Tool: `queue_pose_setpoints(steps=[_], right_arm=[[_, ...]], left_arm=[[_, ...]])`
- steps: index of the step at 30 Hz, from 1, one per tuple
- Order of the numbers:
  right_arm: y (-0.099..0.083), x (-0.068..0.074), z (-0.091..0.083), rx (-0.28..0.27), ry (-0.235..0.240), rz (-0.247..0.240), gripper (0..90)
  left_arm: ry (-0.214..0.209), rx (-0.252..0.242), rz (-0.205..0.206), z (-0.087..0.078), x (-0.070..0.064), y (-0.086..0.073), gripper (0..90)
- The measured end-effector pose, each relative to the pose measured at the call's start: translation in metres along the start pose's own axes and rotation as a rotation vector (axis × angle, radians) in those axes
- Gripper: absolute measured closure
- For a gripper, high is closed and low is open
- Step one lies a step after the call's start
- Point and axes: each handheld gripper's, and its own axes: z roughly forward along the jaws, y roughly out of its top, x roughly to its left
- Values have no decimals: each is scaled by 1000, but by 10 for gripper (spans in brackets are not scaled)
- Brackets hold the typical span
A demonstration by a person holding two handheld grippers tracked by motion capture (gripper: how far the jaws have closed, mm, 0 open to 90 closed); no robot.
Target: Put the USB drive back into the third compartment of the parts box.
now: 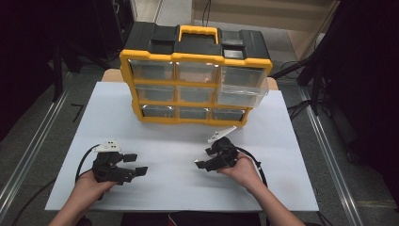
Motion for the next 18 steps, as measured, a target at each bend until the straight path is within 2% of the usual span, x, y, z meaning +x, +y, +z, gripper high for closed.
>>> queue_pose_setpoints(steps=[5,6,8,13,14,15,16,18], right_arm=[[0,3,5,8,1,1,309],[0,4,5,6,-1,-11,321],[0,6,6,7,2,-18,376],[-1,12,8,5,-32,-34,440],[-1,16,9,1,-47,-40,487],[-1,16,9,1,-47,-40,487],[-1,17,9,0,-43,-48,524],[-2,20,11,-13,-78,-51,614]], left_arm=[[4,3,1,0,0,0,255],[2,3,1,0,0,0,255],[3,3,0,0,0,0,255],[4,2,0,0,0,0,255],[4,3,0,0,0,0,255],[4,3,1,0,0,0,255],[5,3,1,0,0,0,255],[3,3,2,0,0,0,255]])
